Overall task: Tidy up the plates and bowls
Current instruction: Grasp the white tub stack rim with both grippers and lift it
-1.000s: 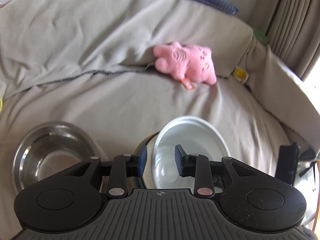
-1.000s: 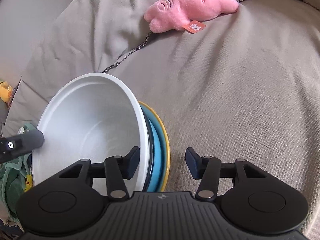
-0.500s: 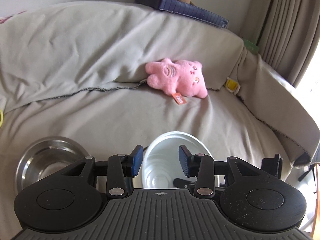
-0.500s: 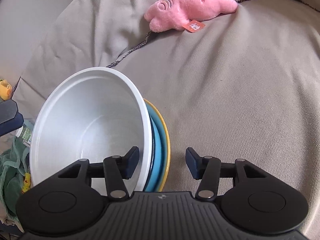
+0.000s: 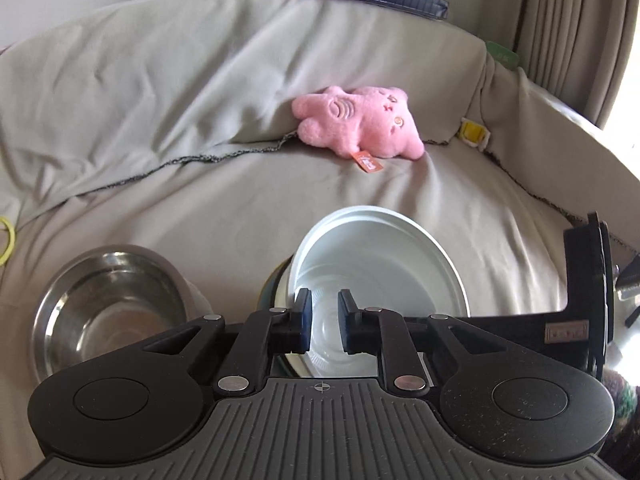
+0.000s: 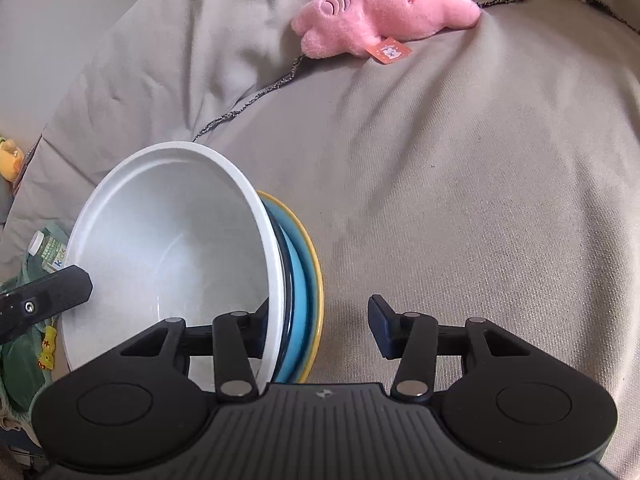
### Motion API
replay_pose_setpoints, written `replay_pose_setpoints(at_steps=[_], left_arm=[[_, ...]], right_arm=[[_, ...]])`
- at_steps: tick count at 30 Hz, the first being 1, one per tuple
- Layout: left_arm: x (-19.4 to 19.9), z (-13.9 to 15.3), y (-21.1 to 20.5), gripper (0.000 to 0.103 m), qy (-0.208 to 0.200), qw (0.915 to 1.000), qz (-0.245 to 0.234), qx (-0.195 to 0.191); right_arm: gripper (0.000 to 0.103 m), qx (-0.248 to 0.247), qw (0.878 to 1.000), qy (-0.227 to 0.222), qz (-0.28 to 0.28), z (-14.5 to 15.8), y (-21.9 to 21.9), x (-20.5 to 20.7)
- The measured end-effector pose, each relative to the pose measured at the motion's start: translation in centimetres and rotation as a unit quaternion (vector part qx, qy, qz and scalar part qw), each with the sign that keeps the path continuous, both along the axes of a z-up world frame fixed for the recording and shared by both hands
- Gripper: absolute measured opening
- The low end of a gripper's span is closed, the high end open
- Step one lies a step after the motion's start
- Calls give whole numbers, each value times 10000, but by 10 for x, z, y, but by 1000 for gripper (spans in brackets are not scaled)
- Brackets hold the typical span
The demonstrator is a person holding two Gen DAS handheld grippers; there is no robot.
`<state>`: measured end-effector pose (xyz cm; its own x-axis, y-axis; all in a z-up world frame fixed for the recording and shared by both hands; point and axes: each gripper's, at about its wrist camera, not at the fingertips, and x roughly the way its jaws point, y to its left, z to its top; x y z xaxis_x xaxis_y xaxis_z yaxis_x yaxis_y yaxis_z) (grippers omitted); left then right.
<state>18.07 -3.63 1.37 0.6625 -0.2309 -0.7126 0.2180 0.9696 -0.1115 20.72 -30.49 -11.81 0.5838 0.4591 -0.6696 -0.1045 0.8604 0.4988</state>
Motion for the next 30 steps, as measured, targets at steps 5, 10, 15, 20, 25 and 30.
replay_pose_setpoints(at_steps=[5,10,15,20,25,30], left_arm=[[-27,4,8,23,-431,9990,-12,-132],[-17,-11,18,19,-300,9992,160,-226],[-39,-1,39,25,-774,9927,307,-871],[-27,-15,46,30,-432,9960,456,-629],[-12,-33,48,40,-68,9964,383,-749],[13,-48,64,48,388,9885,466,-1384]], right_arm=[[47,-220,9997,-26,58,-1,6,-5],[47,-308,9993,-24,220,5,15,-6],[47,-745,9969,-29,240,13,22,-11],[47,-798,9966,112,191,11,20,-11],[47,-898,9957,95,195,14,27,-10],[47,-872,9959,124,218,13,28,-7]])
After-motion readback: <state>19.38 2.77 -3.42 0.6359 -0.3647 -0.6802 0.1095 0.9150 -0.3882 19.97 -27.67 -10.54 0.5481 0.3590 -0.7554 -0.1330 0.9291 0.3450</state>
